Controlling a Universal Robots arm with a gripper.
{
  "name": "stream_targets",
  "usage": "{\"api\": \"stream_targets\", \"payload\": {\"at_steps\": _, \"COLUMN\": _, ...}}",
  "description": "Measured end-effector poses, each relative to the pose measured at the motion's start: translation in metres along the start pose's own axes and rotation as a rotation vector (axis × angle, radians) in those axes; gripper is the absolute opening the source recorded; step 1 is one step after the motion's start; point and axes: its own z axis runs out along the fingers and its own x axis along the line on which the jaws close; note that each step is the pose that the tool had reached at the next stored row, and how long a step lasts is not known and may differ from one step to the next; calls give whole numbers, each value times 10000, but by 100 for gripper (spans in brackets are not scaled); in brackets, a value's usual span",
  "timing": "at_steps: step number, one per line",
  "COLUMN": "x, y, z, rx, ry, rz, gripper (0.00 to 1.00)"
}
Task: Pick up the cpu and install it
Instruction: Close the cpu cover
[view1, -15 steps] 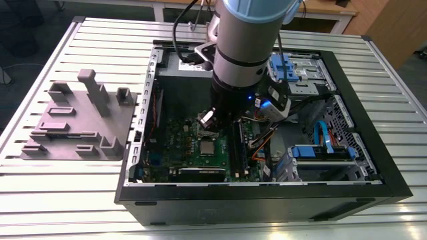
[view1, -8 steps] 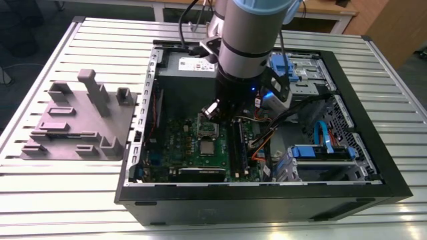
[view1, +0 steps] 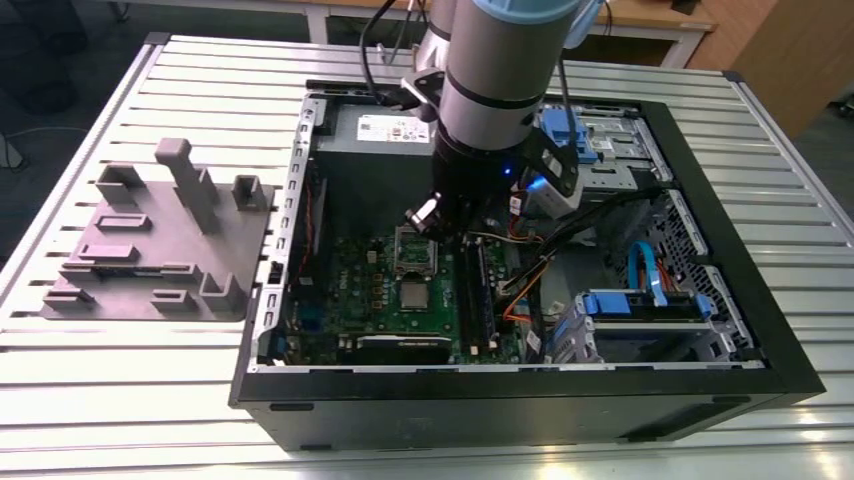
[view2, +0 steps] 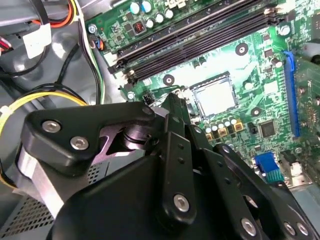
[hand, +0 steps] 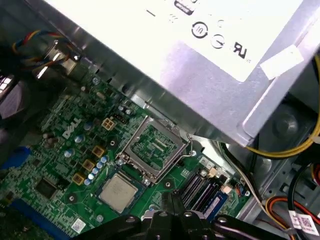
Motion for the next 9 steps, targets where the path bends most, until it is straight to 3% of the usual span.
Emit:
{"api": "stream_targets", "payload": {"at_steps": 4, "x": -2, "y": -1, "z": 4, "rx": 2, "ry": 22, "rz": -687, "gripper": 10}}
{"api": "stream_targets", "payload": {"at_steps": 7, "x": -27, "y": 5, "z": 19, "rx": 3, "ry": 27, "rz": -787, "gripper": 10}}
{"api": "stream_targets", "payload": {"at_steps": 9, "x": -43, "y": 13, "z": 39, "rx": -34, "ry": -1, "rz": -813, "gripper": 10}}
